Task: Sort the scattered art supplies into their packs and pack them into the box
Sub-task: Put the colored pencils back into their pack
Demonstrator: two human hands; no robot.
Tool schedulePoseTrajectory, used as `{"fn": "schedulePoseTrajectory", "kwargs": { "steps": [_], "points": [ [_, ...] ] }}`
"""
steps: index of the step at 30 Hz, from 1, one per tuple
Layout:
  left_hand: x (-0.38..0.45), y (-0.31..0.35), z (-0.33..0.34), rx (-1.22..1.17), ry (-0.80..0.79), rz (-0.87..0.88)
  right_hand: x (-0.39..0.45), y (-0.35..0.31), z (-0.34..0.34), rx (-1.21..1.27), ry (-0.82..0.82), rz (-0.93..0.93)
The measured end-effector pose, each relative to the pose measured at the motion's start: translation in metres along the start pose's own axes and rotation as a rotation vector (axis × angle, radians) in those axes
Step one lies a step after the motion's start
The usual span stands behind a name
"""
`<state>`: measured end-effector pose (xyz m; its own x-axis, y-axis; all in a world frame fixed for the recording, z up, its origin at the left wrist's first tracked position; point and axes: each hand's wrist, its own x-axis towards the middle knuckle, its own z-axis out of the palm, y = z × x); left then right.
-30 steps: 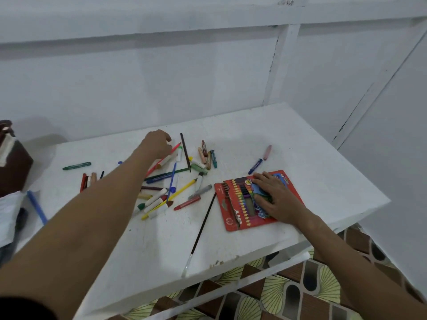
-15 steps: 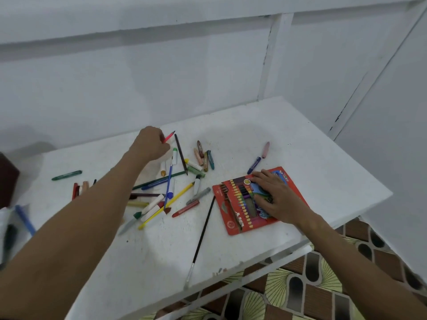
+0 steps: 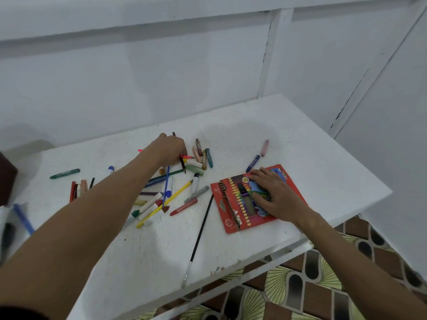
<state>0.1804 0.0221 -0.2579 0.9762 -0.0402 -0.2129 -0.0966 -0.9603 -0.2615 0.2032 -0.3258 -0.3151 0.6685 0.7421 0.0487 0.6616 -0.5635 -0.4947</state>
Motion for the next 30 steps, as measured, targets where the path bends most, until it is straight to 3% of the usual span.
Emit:
{"fn": "schedulePoseTrajectory", "kwargs": {
  "steps": [7, 13, 15, 19, 23, 27, 30],
  "points": [
    [-0.017, 0.006, -0.003, 0.181, 0.02, 0.044, 0.0, 0.0, 0.0, -0.002, -0.001, -0.006],
    [-0.056, 0.0, -0.024, 0.003, 0.332, -0.011, 0.001, 0.002, 0.002, 0.007, 0.012, -0.01],
    [-0.078, 0.011, -0.048, -0.246, 0.48, -0.084, 0.001, 0.002, 0.001, 0.001, 0.01, -0.013],
    [-0.128, 0.056, -0.092, -0.799, 0.661, -0.408, 0.0, 0.0, -0.001, 0.005, 0.005, -0.015],
    [-0.144, 0.098, -0.072, -1.544, 0.54, -0.611, -0.001, -0.002, -0.002, 0.014, 0.006, -0.007],
    [-0.145, 0.123, -0.03, -1.942, 0.457, -0.807, -0.001, -0.001, -0.002, 0.018, -0.011, 0.007],
    [-0.146, 0.135, -0.012, -2.143, 0.456, -0.846, 0.0, -0.002, -0.002, 0.045, -0.007, 0.004]
  ]
}}
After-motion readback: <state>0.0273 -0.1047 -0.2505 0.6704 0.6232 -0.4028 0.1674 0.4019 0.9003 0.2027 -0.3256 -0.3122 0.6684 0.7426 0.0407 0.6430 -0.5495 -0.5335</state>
